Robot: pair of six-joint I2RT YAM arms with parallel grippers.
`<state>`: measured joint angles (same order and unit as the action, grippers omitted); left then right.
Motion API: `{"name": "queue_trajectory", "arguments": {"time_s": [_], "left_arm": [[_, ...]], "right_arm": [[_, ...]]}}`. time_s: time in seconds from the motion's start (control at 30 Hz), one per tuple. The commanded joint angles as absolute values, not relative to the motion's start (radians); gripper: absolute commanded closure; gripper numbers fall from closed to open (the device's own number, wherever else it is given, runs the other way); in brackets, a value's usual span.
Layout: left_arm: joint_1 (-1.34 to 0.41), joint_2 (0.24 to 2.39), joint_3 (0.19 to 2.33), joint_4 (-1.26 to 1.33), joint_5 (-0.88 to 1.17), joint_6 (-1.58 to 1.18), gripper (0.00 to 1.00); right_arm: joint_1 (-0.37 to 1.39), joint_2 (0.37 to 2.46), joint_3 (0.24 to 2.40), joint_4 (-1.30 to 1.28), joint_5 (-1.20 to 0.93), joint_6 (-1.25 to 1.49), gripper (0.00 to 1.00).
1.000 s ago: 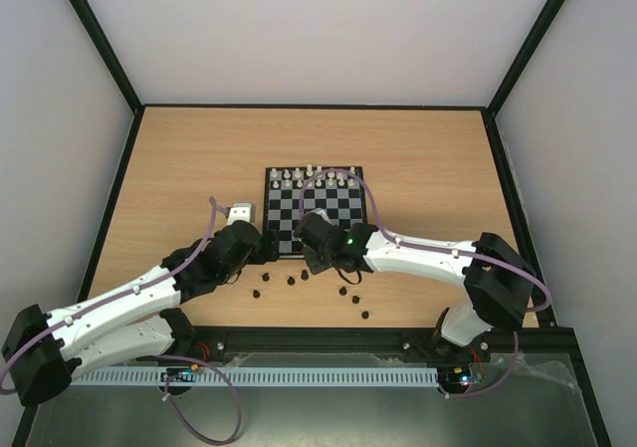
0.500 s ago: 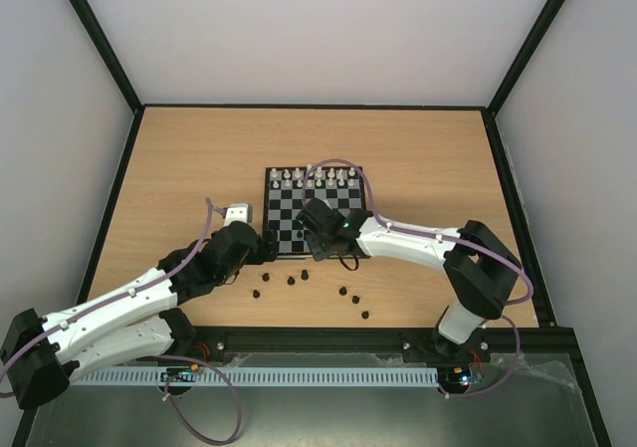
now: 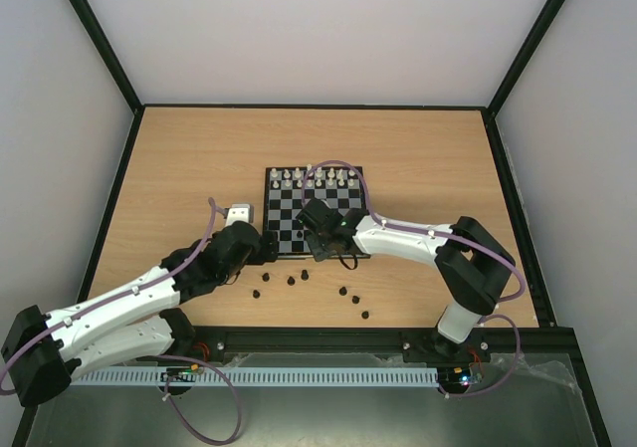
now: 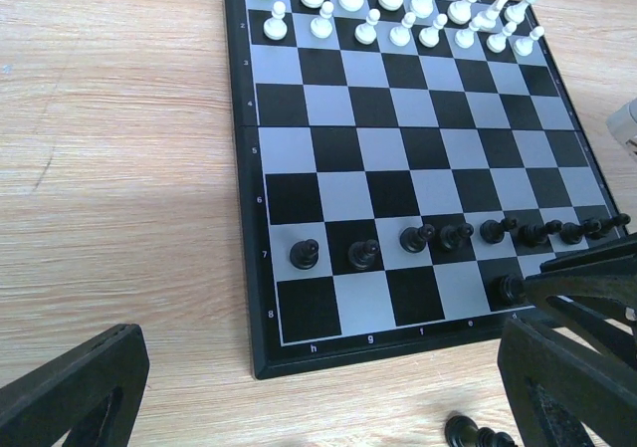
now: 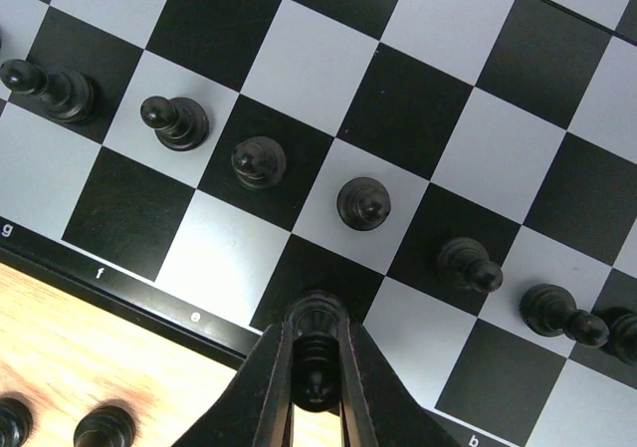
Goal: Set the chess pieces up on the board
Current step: Place the chess piece on the chessboard, then pick up the chess piece at the center of the board.
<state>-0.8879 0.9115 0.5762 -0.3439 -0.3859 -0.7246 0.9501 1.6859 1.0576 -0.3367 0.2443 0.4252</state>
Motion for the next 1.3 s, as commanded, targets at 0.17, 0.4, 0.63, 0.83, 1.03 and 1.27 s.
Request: {"name": "queue_trajectory", "arguments": {"time_s": [0.17,0.4,0.63,0.83,1.03,1.27], "left_arm": [[-0.893,0.933,0.574,-0.329,-0.399,-0.721,0.01],[-0.894,0.939,0.572,-0.324,-0.401,-0.720,0.01],[-0.893,0.955,0.584,-0.325,-0.391,-0.714,0.01],[-0.893,0.979,0.609,-0.314,-0.324,-0.663,0.01],[-0.894,1.018,0.638,-0.284,-0.186,-0.567,0.01],[-0.921,1.174,0.670,-0.245,-0.025,-0.495,0.01]], "right_arm": [[0.936,1.715,1.080,-0.344,0.234,0.403,0.89],[0.936,1.706,1.080,-0.341,0.236,0.402,0.82],[0.936,1.671,1.073,-0.347,0.216,0.407,0.68],[0.937,1.543,1.033,-0.362,0.226,0.427,0.49],[0.931,1.372,0.965,-0.406,0.323,0.454,0.31],[0.853,1.222,0.882,-0.385,0.305,0.491,0.27]]}}
